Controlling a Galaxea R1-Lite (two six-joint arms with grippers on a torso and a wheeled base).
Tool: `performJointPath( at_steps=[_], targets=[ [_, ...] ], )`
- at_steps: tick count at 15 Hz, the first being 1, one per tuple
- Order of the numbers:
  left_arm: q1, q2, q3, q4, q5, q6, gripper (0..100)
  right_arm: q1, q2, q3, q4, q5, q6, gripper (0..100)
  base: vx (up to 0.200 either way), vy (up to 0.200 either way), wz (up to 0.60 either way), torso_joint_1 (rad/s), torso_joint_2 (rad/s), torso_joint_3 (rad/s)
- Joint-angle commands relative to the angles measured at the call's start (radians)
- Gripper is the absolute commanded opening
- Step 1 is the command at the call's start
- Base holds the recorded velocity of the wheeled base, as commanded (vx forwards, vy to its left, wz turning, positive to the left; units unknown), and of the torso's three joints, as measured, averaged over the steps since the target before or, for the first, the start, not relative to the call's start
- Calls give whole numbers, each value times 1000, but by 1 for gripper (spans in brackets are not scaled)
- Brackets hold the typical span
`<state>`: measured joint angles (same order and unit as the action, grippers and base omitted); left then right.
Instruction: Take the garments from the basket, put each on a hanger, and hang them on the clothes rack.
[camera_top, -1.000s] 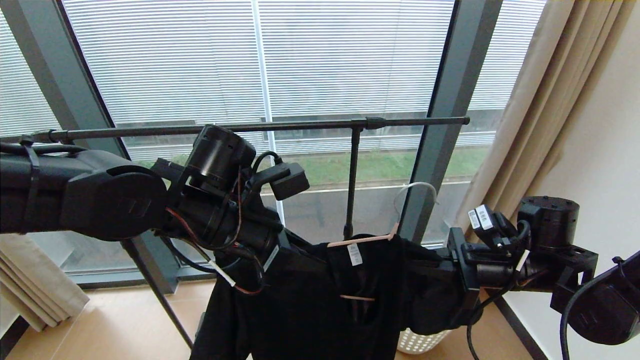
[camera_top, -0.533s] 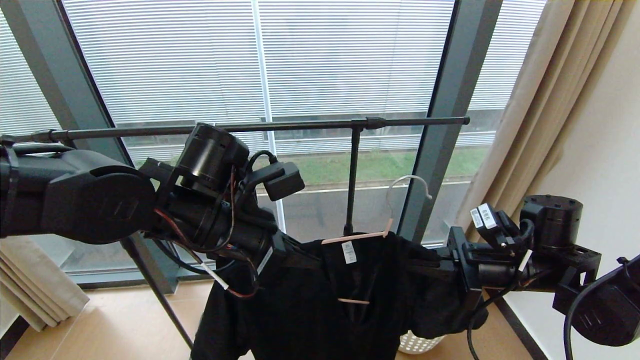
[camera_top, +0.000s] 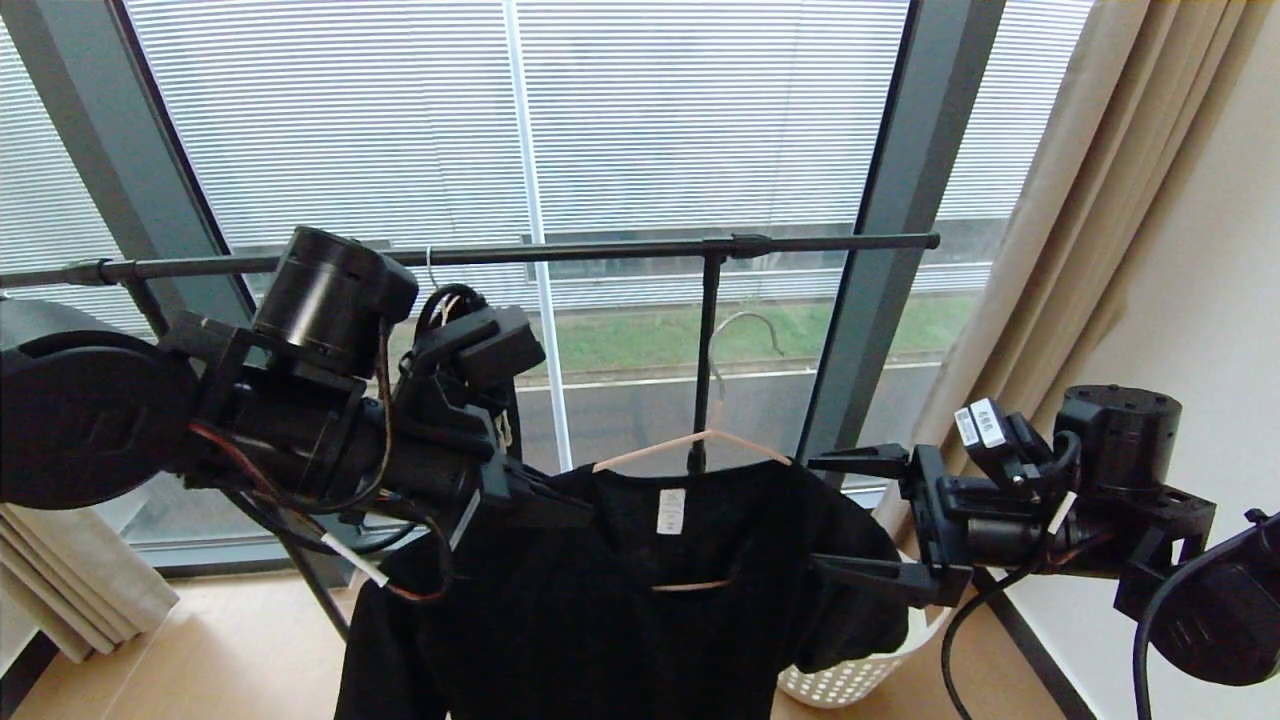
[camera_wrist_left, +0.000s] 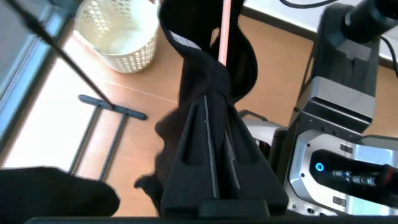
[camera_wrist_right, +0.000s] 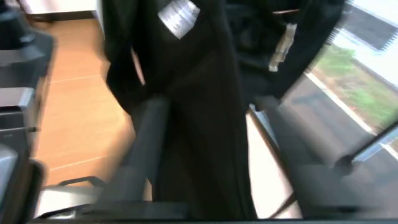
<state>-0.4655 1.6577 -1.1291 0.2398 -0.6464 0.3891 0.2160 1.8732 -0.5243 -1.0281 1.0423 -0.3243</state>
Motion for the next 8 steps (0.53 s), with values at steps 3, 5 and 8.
performJointPath(
  at_steps=[3,5,8],
  targets=[
    [84,-142,111,-63,-4,0,0,-7,-2,-2,-1,-1,-1,100,0,0,0,0,0,0],
    [105,-205,172,-93,-4,0,0,-7,1,-3,-1,-1,-1,100,0,0,0,0,0,0],
    [136,-311,270,-134,-4,-1,0,-7,18,-14,0,-1,-1,100,0,0,0,0,0,0]
  ],
)
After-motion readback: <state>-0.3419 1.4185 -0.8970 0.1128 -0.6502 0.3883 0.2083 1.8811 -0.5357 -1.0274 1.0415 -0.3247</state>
